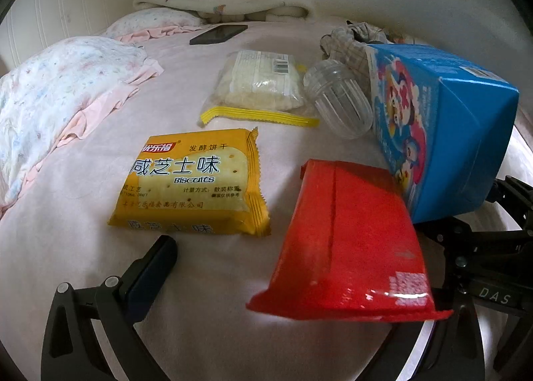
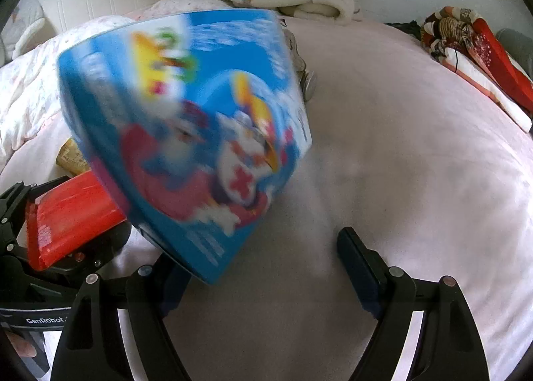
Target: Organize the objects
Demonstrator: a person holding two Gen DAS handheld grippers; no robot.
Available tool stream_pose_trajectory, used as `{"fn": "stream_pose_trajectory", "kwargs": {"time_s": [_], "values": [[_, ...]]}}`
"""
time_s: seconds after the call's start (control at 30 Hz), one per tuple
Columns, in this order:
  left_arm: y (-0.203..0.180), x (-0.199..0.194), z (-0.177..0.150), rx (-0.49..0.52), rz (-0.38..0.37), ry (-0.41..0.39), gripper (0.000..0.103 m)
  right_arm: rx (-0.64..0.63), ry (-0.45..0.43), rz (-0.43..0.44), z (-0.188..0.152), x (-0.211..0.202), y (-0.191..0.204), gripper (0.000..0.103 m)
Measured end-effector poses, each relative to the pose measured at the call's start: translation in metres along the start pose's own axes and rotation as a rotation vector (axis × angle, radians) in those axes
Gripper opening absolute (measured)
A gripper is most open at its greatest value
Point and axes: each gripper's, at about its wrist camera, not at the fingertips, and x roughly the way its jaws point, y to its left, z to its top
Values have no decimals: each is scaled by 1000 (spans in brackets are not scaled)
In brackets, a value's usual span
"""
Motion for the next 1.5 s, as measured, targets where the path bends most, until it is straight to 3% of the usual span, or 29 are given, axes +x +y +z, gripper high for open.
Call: {"fn": "stream_pose_trajectory", "kwargs": {"time_s": [1.5], "values": [[0,0,0,0,-1,0,103,-1,0,3,1,1,-3,82]]}}
